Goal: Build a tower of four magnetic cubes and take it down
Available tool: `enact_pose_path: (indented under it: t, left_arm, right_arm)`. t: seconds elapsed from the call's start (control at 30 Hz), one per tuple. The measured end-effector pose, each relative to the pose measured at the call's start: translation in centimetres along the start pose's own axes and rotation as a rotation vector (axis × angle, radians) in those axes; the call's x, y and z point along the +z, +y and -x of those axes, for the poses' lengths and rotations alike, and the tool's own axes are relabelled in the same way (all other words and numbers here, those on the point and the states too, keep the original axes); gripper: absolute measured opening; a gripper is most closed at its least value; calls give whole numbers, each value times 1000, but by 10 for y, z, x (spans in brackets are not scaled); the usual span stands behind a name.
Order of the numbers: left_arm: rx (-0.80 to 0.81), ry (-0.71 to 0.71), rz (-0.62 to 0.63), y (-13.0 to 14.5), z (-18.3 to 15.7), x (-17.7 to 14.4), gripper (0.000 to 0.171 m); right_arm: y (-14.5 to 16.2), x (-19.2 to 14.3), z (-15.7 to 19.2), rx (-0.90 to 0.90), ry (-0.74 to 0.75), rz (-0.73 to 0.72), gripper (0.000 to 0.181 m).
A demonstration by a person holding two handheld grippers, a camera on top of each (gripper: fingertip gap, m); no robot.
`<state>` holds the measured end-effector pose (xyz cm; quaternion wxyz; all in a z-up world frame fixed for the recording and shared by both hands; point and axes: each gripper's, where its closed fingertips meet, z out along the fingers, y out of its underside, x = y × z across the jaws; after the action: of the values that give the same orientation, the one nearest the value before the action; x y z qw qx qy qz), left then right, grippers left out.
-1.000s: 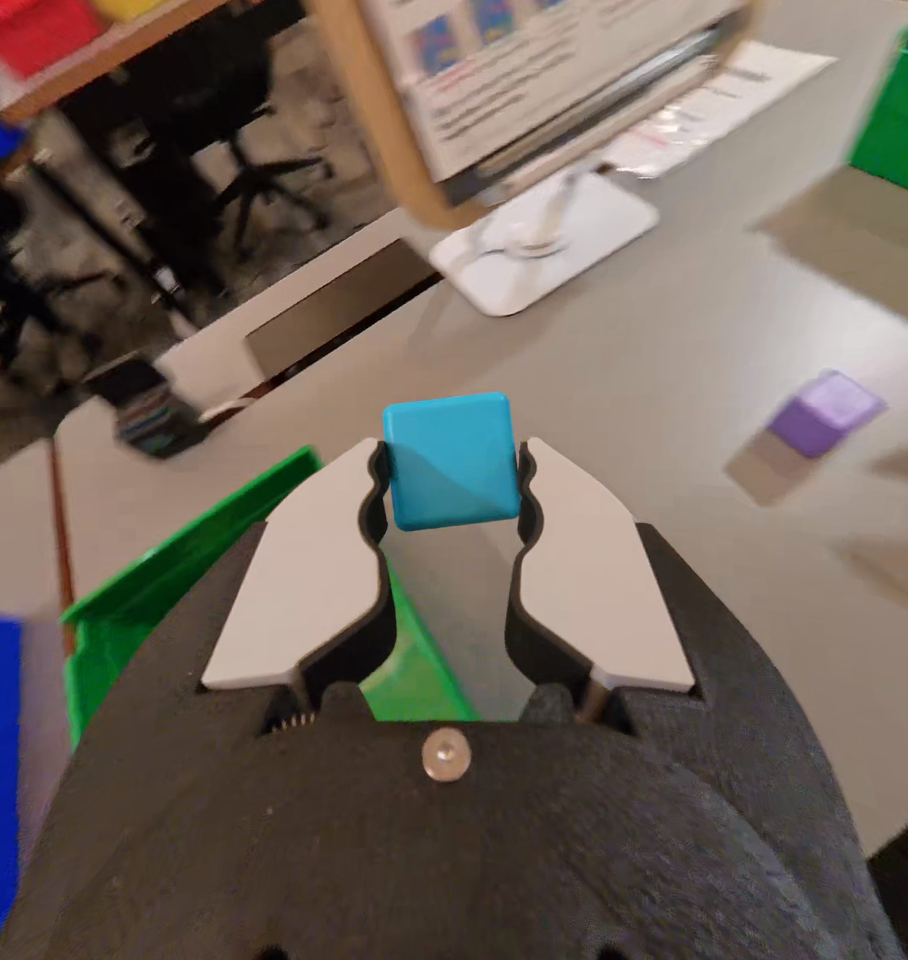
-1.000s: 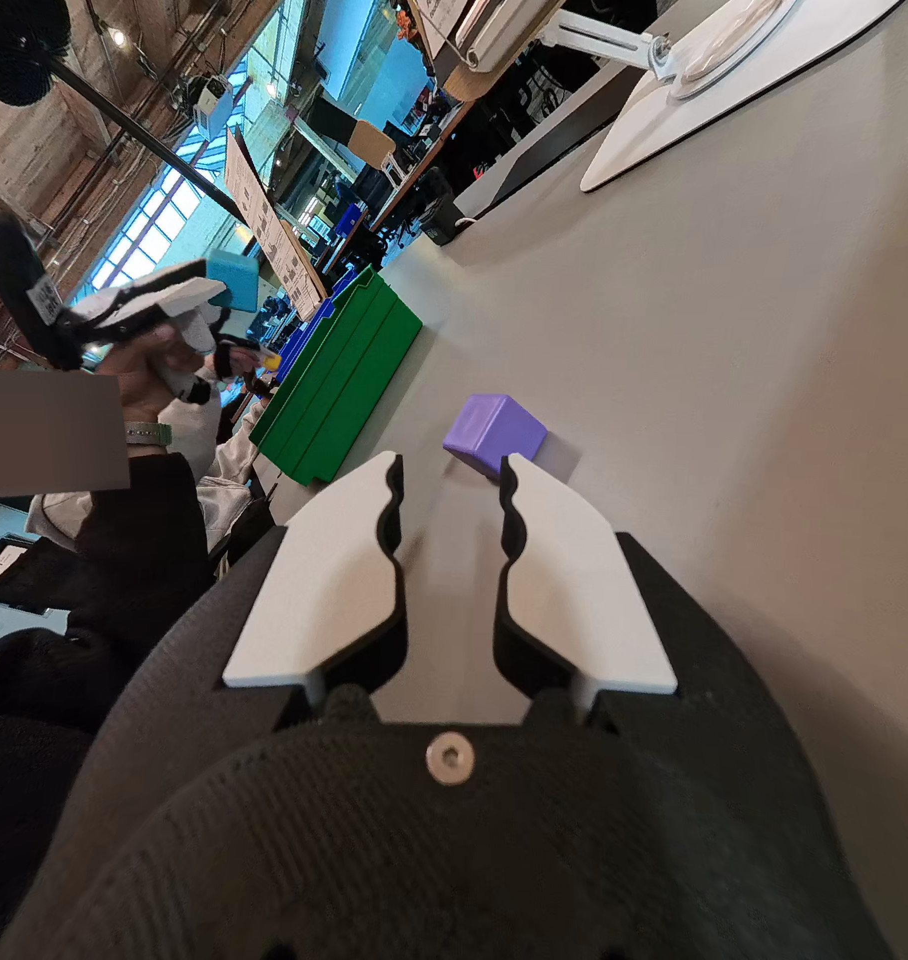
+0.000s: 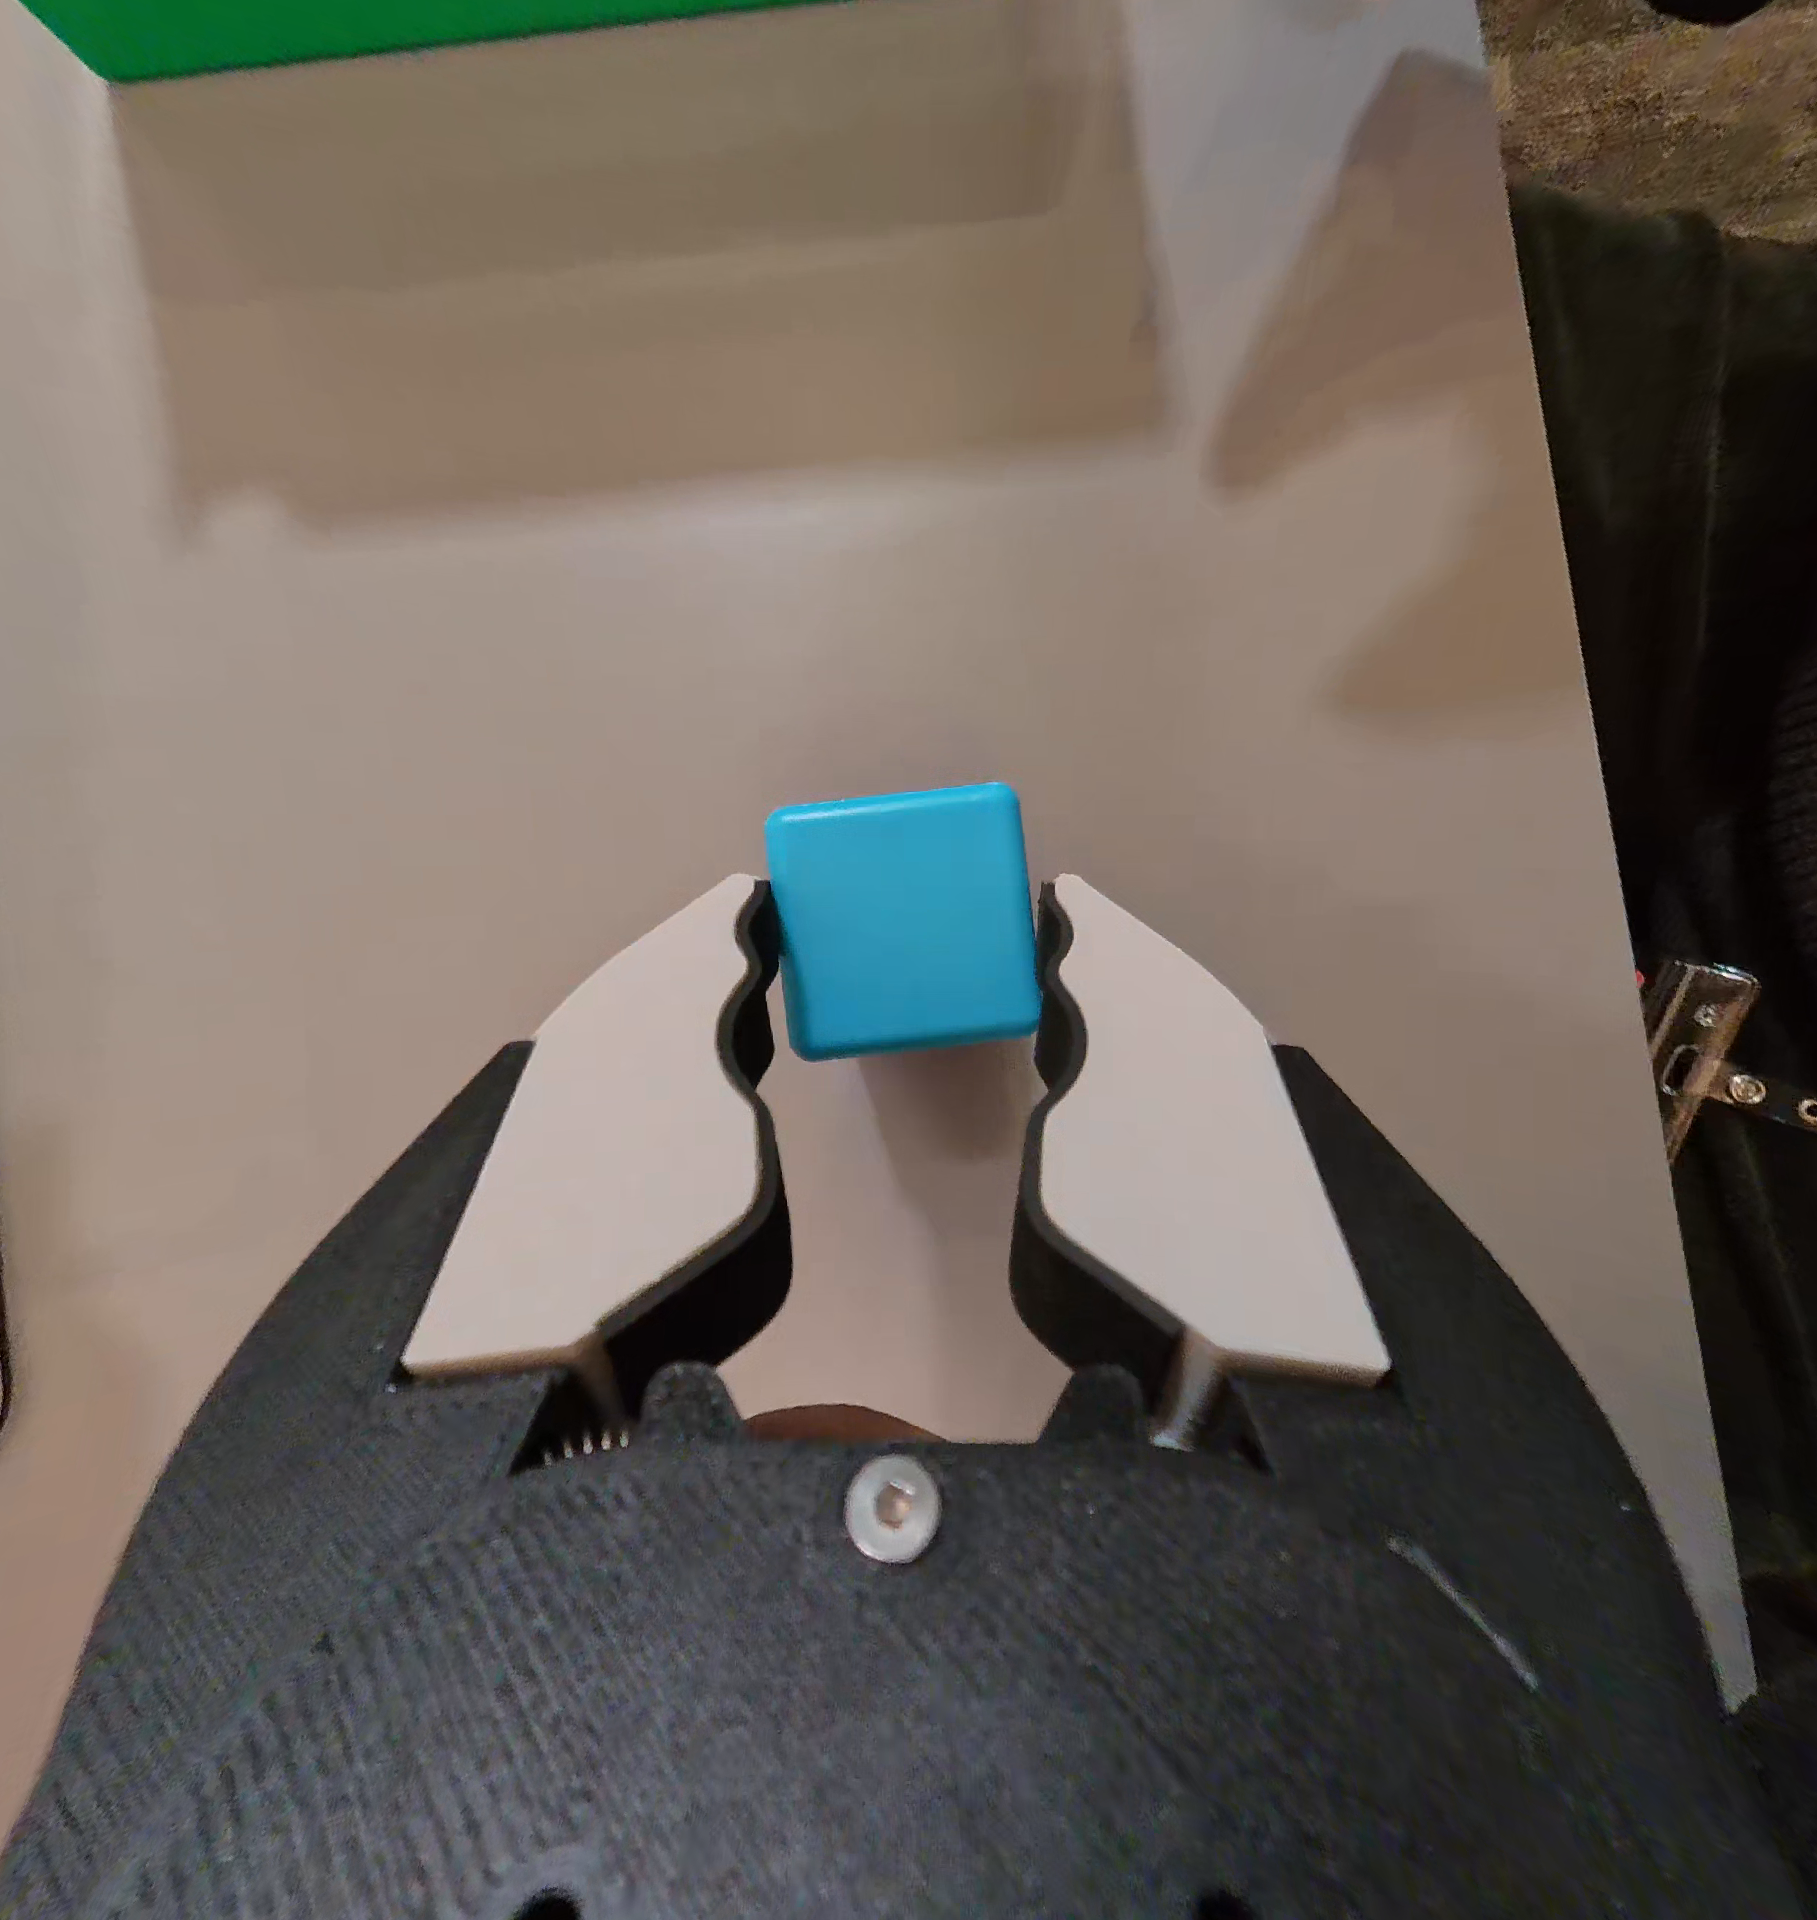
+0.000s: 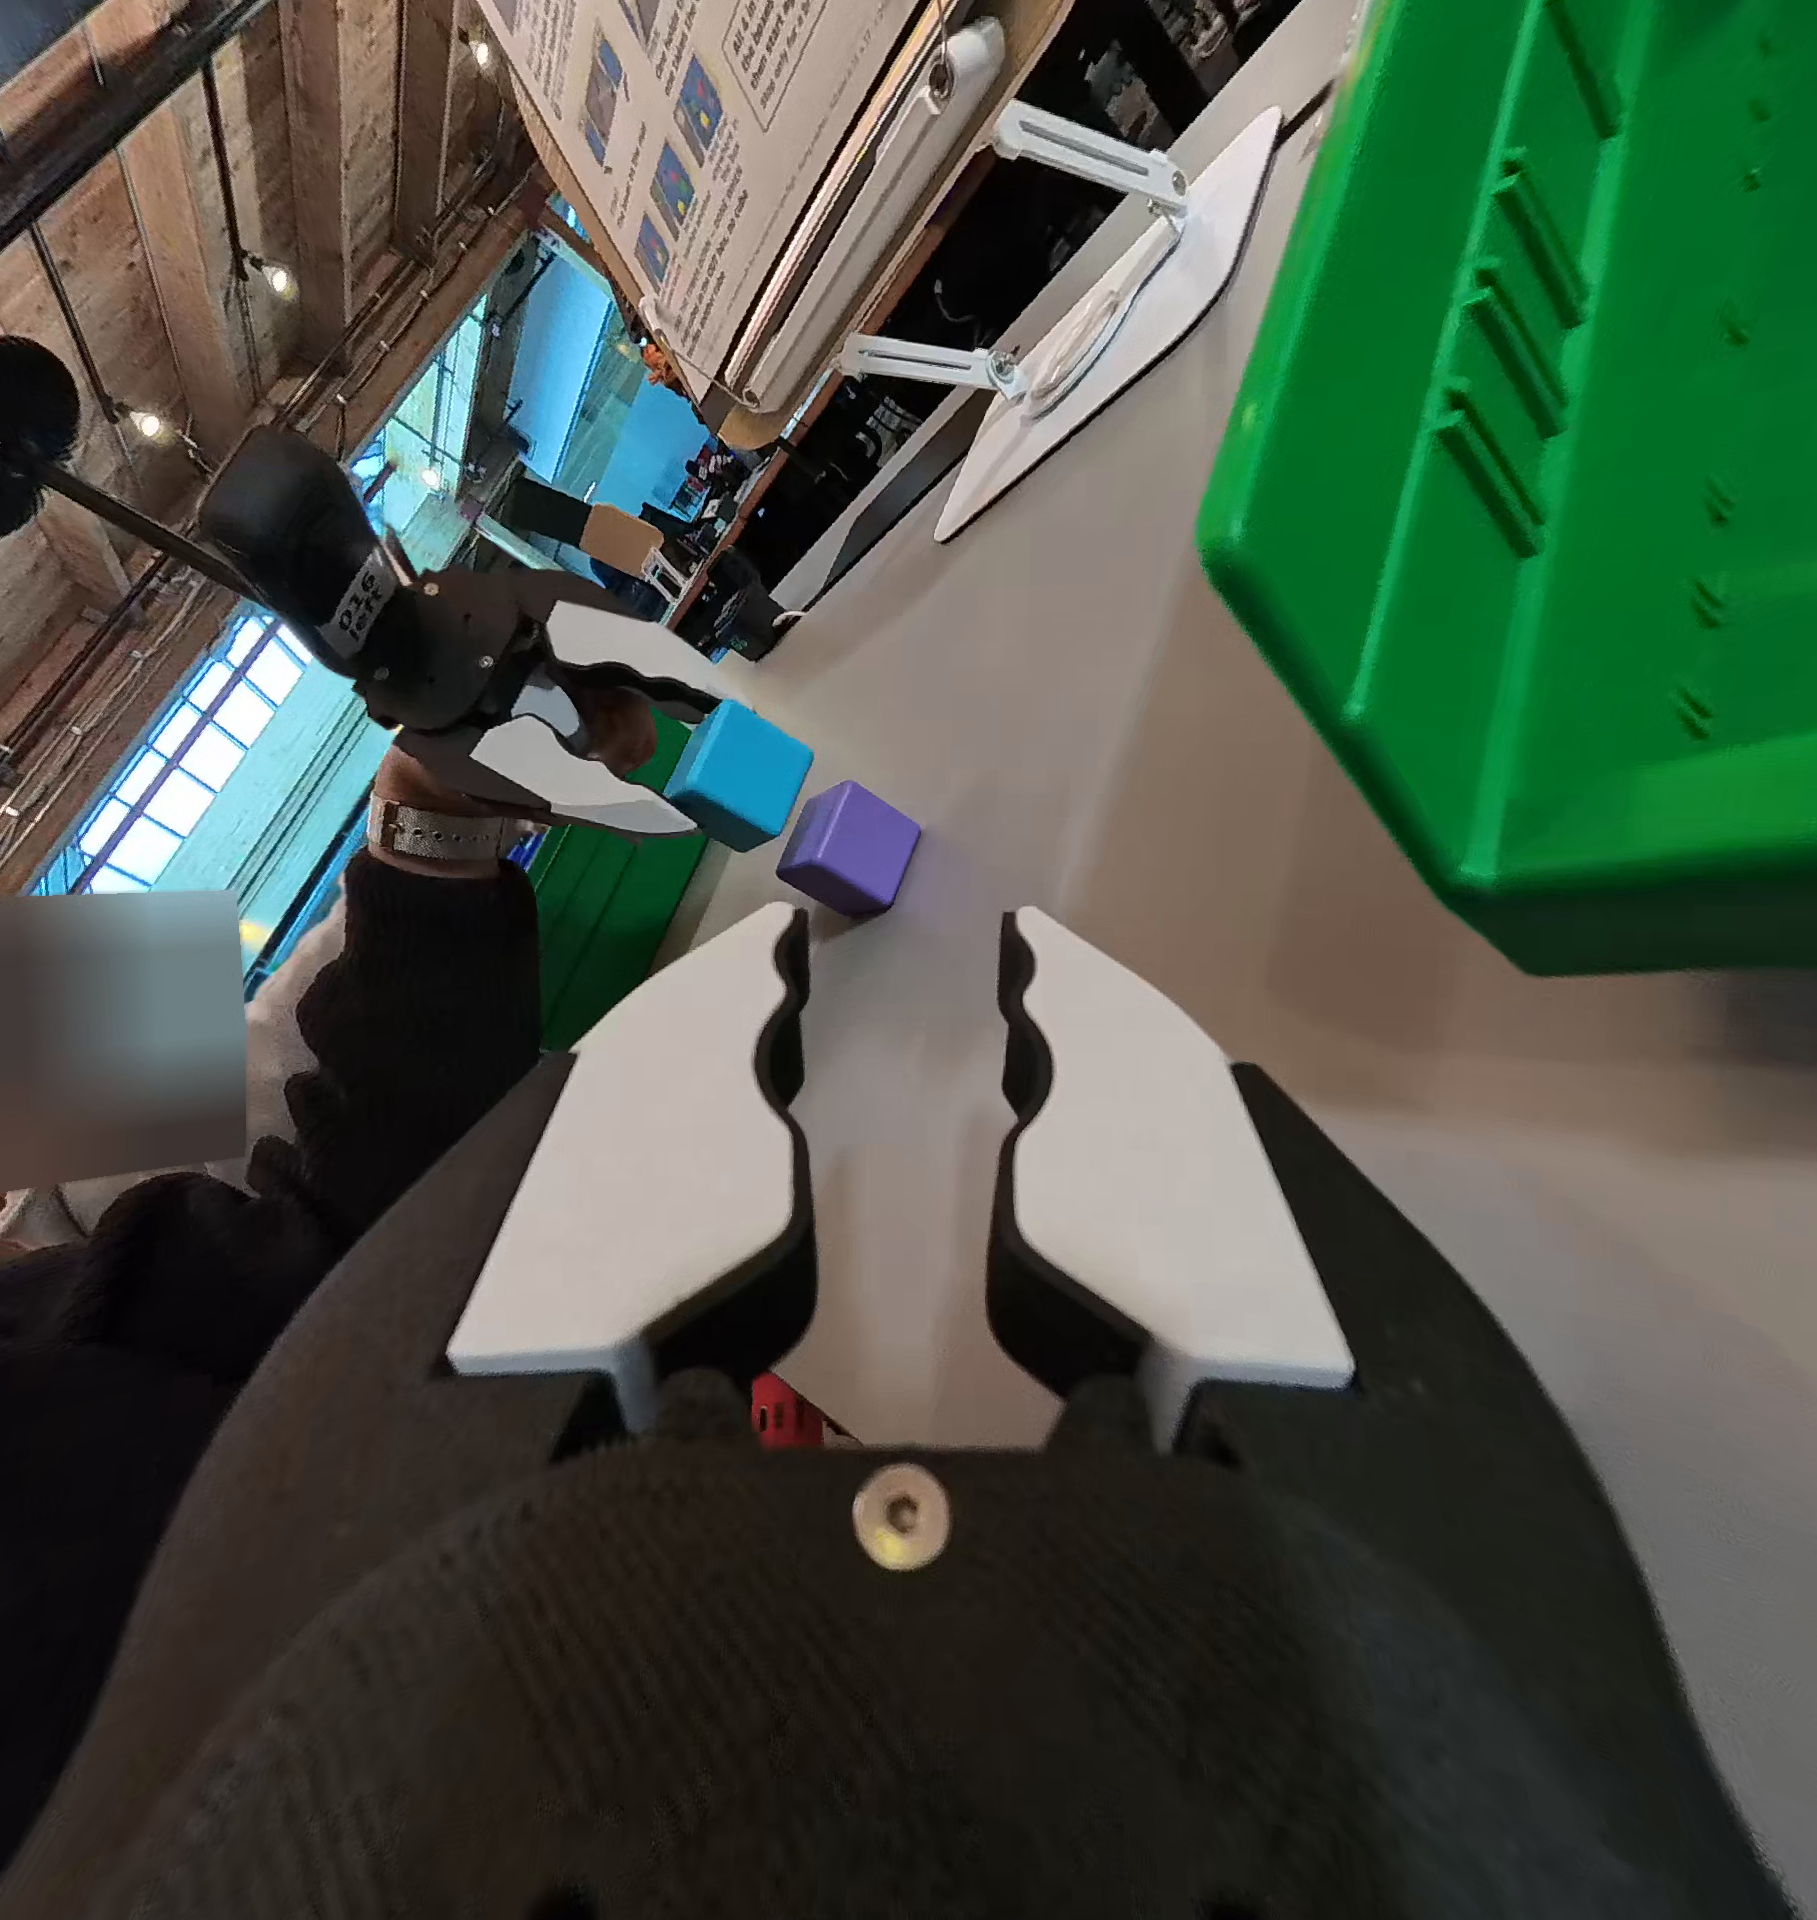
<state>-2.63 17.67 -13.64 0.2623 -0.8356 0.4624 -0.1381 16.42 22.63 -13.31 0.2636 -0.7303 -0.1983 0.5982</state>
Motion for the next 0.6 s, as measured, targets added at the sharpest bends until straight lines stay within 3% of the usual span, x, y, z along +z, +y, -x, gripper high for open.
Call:
enact_pose_path:
  t: [0.17, 0.6]
  left_arm:
    - [-7, 34, -25, -3, 0, -4, 52]
    - [0, 59, 51, 7, -2, 9, 51]
  right_arm:
    - [-2, -9, -3, 20, 9, -26, 35]
    - [-1, -12, -4, 38, 4, -28, 35]
